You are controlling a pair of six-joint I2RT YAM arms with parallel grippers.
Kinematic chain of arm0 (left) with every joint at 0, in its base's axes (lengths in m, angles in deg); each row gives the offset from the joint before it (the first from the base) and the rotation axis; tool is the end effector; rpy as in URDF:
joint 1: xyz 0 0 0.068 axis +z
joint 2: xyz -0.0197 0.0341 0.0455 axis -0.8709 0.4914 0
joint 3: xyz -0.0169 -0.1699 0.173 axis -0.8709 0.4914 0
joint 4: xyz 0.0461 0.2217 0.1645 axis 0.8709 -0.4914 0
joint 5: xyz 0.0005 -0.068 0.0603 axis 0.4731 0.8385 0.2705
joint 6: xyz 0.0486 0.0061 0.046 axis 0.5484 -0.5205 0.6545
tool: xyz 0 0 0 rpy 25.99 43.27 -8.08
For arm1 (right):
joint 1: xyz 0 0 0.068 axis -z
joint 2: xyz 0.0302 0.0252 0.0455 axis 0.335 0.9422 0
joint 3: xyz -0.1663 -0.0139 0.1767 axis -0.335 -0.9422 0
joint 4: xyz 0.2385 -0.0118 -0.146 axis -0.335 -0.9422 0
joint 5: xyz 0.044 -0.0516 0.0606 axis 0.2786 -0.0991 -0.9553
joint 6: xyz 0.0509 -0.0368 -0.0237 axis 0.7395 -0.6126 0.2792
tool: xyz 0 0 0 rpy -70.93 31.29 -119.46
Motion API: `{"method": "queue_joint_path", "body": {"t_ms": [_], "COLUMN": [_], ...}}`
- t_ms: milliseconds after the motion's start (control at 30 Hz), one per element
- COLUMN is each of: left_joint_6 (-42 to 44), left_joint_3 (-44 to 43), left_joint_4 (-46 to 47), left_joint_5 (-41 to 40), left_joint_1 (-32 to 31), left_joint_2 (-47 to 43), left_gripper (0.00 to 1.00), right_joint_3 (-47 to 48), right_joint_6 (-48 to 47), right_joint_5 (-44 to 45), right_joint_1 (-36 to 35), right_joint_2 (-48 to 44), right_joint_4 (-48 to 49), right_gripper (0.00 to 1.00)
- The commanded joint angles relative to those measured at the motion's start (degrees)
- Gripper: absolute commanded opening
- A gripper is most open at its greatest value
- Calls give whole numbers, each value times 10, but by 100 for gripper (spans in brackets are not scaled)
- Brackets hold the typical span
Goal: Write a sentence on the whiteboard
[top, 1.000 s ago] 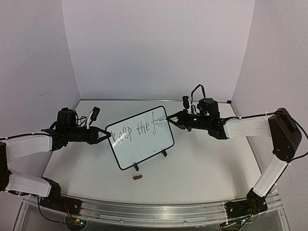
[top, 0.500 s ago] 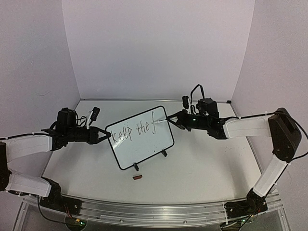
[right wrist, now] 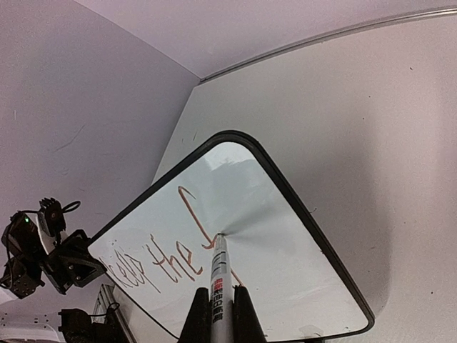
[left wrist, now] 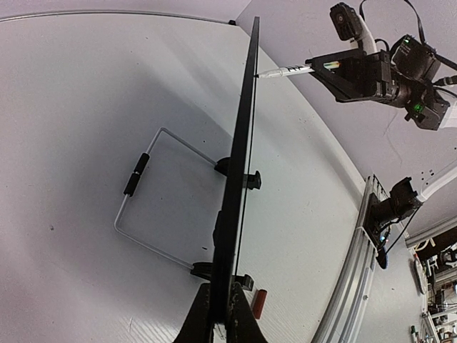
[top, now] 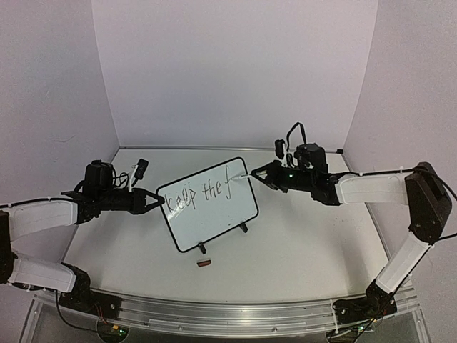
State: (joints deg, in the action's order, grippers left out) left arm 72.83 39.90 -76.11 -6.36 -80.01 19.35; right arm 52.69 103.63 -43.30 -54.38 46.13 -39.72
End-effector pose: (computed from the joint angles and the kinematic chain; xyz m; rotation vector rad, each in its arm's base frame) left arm 0.2534 -0.1265 0.1705 0.5634 2.0538 -1.0828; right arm 0.3193 0.2486 0.1929 -0.2218 2.0226 1.2648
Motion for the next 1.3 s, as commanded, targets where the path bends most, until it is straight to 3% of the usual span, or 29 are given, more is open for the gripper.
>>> {"method": "queue_joint_path", "body": {"t_ms": [0,633,1267], "left_joint_6": [29,29,27], "left_joint_3": [-21,-22,-23], "left_joint_4": [-4,-5,-5], "left_joint_5": [-41,-41,-40], "left_joint_1": [4,4,4], "left_joint_2": [1,2,2], "left_gripper": [0,0,0], "right_joint_3": [10,-11,-15], "right_joint_6": [-9,-32,-19], "right_joint_5": [-4,-21,-66], "right_joint_1": [1,4,10], "right_joint_2": [-23,-92,-42], "right_joint_4": [3,-27,5], "right_gripper": [0,0,0]}}
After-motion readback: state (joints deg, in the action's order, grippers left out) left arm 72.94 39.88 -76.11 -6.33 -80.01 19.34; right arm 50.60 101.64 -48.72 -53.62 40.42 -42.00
